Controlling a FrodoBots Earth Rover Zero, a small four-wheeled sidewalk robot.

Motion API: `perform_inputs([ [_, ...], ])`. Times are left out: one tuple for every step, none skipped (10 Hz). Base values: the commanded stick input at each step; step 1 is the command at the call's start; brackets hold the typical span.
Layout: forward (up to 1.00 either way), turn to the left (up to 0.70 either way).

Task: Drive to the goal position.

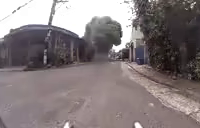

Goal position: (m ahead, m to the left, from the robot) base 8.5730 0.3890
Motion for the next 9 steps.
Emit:
perform_inputs([
  [0.70, -0.13],
  [0.70, -0.13],
  [0.70, -0.14],
  [0.70, -0.13],
  [0.70, -0.13],
  [0.70, -0.13],
  [0.70, -0.13],
  [0.70, -0.13],
  [0.70, -0.13],
])
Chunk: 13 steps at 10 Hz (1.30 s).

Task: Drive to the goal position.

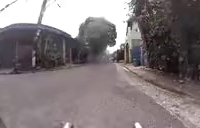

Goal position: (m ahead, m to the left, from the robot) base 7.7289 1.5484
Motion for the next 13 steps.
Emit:
perform_inputs([
  [0.70, -0.13],
  [0.70, -0.06],
  [0.70, 0.00],
  [0.70, 0.00],
  [0.70, 0.00],
  [0.70, 0.00],
  [0.70, 0.00],
  [0.70, 0.00],
  [0.70, 0.00],
  [0.70, 0.00],
  [0.70, 0.00],
  [0.70, 0.00],
  [0.70, 0.00],
])
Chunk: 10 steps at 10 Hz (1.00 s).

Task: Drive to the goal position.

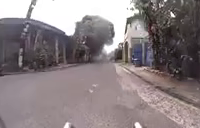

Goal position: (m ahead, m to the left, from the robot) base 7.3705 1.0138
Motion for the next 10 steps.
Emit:
perform_inputs([
  [0.70, 0.00],
  [0.70, -0.14],
  [0.70, -0.14],
  [0.70, -0.14],
  [0.70, -0.14],
  [0.70, -0.14],
  [0.70, -0.14],
  [0.70, -0.14],
  [0.70, -0.14],
  [0.70, -0.14],
])
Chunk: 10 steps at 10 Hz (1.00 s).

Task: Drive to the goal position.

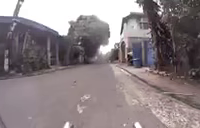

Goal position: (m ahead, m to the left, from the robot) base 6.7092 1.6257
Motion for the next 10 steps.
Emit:
perform_inputs([
  [0.70, -0.14],
  [0.70, -0.14],
  [0.70, -0.14],
  [0.70, -0.14],
  [0.70, -0.14],
  [0.70, -0.14],
  [0.70, -0.14],
  [0.70, -0.14],
  [0.70, -0.14],
  [0.70, -0.14],
])
